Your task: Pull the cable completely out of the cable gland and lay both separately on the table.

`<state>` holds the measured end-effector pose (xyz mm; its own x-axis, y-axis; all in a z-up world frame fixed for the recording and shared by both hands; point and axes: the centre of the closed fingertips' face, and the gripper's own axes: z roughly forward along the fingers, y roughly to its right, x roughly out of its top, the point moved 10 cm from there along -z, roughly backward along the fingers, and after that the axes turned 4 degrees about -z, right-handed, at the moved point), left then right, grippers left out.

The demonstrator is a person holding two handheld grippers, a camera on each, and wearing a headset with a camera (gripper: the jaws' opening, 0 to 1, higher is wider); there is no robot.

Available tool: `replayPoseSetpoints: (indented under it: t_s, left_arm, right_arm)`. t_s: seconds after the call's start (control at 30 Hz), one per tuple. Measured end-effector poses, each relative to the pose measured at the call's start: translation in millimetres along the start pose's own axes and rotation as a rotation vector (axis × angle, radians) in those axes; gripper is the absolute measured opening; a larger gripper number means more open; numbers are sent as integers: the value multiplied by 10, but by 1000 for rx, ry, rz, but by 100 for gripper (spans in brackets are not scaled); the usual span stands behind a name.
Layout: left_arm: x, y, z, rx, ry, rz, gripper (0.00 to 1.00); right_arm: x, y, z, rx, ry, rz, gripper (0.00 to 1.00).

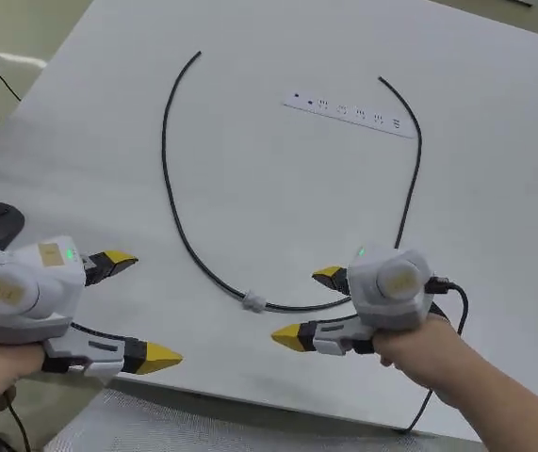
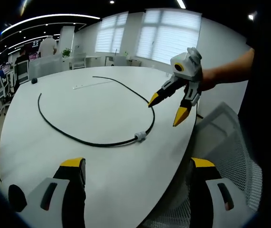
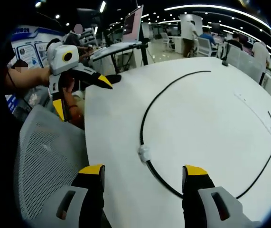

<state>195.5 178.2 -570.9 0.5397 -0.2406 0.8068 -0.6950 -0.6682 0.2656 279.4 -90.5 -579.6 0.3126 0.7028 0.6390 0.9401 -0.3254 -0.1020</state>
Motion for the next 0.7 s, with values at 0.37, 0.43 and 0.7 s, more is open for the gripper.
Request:
replayPoseSetpoints:
  t_s: [0.37, 0.43, 0.7]
  left_arm:
    - [-43, -1, 78, -14, -5, -14, 89]
    - [-51, -3, 85, -15, -3, -17, 90]
    - [-64, -11, 49, -18, -17, -15, 89]
  right_arm:
    - [48, 101, 279, 58, -77, -56, 51]
    - [59, 112, 326, 70, -79, -61, 51]
    - [52, 115, 496, 116, -127, -110, 36]
